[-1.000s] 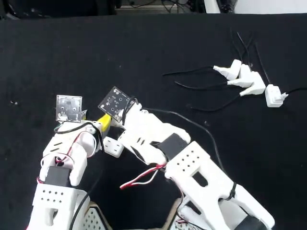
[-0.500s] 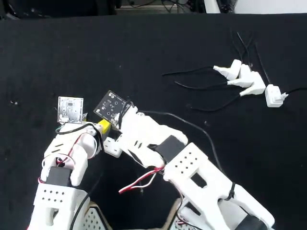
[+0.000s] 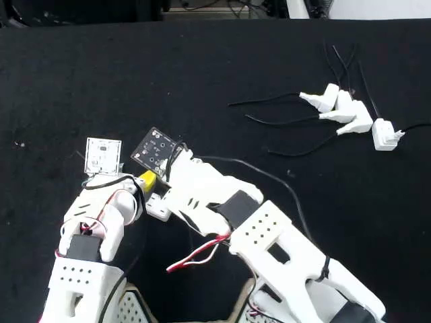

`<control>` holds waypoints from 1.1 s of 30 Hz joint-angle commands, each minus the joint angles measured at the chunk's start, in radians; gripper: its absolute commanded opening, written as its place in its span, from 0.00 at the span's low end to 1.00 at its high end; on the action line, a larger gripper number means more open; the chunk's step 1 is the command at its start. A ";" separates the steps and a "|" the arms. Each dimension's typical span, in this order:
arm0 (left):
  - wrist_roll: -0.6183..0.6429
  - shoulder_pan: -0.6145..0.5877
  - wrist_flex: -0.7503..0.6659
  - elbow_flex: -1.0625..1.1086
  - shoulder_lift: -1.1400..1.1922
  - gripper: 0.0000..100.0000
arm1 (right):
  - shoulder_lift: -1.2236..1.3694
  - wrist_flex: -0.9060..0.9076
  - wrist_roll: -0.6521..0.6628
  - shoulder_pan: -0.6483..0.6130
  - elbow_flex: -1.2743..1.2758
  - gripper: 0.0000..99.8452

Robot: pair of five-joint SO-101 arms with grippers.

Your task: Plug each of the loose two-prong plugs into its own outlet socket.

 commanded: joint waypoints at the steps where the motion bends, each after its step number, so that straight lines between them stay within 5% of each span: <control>1: -0.009 0.015 0.015 -0.007 -0.009 0.25 | -0.036 0.002 -0.005 0.057 -0.036 0.01; 6: -0.009 -0.015 0.028 -0.022 -0.009 0.25 | -0.036 0.011 0.002 0.084 -0.073 0.01; 16: -0.114 -0.311 0.138 -0.071 -0.008 0.25 | -0.036 0.158 0.006 0.080 -0.186 0.01; 28: -0.206 -0.291 0.176 0.021 -0.008 0.25 | -0.035 0.267 0.124 0.032 -0.170 0.01; 33: -0.206 -0.240 0.176 0.053 -0.009 0.25 | -0.035 0.222 0.127 0.147 0.005 0.01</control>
